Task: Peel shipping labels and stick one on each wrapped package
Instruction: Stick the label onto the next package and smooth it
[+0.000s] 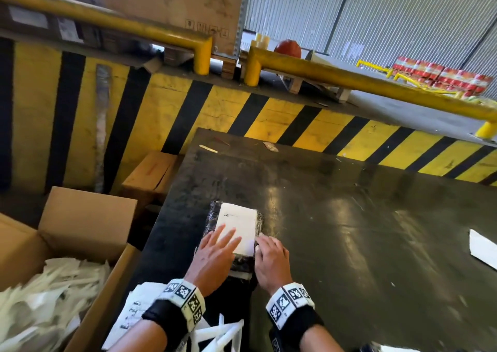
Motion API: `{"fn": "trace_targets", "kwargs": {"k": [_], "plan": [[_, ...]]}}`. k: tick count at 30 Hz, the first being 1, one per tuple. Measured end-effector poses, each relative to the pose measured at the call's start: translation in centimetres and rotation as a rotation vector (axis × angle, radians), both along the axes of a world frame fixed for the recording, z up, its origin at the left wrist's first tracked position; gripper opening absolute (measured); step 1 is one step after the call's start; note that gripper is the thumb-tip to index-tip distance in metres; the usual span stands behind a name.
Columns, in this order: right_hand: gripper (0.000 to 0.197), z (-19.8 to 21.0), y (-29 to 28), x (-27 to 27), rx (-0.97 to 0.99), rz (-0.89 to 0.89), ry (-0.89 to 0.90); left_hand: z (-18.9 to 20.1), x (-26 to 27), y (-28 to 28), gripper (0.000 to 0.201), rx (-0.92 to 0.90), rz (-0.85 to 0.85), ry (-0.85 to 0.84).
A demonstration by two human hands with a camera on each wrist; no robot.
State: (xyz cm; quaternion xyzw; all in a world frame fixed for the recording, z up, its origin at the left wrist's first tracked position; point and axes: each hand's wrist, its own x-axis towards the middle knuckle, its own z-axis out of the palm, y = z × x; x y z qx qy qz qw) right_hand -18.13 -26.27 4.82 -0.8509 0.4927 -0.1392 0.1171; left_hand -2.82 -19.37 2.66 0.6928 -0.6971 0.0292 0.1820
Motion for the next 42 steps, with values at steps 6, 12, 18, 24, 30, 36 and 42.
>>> {"fn": "trace_targets", "kwargs": {"k": [6, 12, 18, 24, 30, 36, 42], "plan": [[0.048, -2.9, -2.4, 1.3, 0.234, 0.026, -0.017, -0.4, 0.3, 1.5, 0.049, 0.222, -0.074, -0.188], [0.057, -4.4, -2.5, 1.4, 0.225, 0.022, -0.117, 0.3, 3.1, 2.6, 0.039, 0.191, 0.038, -0.038], [0.060, -4.8, -2.7, 1.2, 0.244, 0.025, -0.130, 1.4, 1.0, 0.7, 0.039, 0.107, 0.152, 0.278], [0.054, -4.3, -2.6, 0.9, 0.249, 0.040, -0.108, 1.0, 0.5, -1.1, 0.087, 0.307, -0.027, 0.037], [0.047, -4.0, -2.8, 0.8, 0.274, 0.057, -0.090, 2.5, 1.9, -3.3, 0.048, 0.363, 0.144, 0.050], [0.046, -4.0, -3.2, 0.5, 0.291, 0.091, -0.103, 2.4, 0.3, -5.9, 0.053, 0.470, 0.027, 0.058], [0.058, -4.2, -3.3, 0.5, 0.279, 0.093, -0.102, 2.2, 3.5, -7.0, 0.053, 0.489, 0.214, 0.045]]}}
